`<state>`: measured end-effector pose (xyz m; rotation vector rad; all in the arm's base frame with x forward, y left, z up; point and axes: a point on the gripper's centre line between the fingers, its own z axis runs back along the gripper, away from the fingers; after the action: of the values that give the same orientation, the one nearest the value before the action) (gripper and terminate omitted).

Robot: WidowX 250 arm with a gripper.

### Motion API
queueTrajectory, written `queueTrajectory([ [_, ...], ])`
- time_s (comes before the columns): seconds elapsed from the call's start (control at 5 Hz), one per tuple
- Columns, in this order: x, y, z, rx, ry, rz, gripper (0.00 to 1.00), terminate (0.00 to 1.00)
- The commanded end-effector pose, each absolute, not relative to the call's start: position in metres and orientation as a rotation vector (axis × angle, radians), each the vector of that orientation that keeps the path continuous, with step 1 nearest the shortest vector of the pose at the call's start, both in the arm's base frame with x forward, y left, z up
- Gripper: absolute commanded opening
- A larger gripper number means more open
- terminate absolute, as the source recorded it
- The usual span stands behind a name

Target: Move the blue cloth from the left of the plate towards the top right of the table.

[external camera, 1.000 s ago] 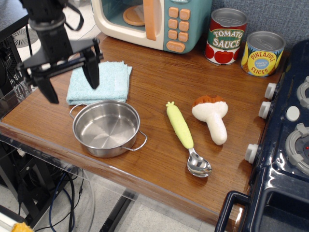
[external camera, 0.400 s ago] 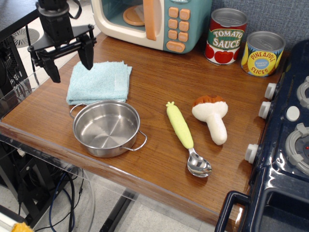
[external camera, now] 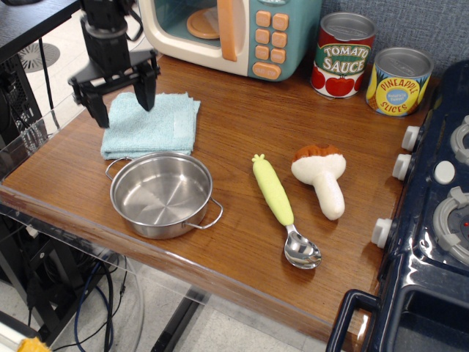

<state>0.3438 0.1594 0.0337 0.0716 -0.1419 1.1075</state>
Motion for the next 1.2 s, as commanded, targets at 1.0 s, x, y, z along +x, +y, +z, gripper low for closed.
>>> queueTrajectory([
  [1.0,0.408,0.005,0.02,-0.001,-0.101,0.91,1.0,0.0],
])
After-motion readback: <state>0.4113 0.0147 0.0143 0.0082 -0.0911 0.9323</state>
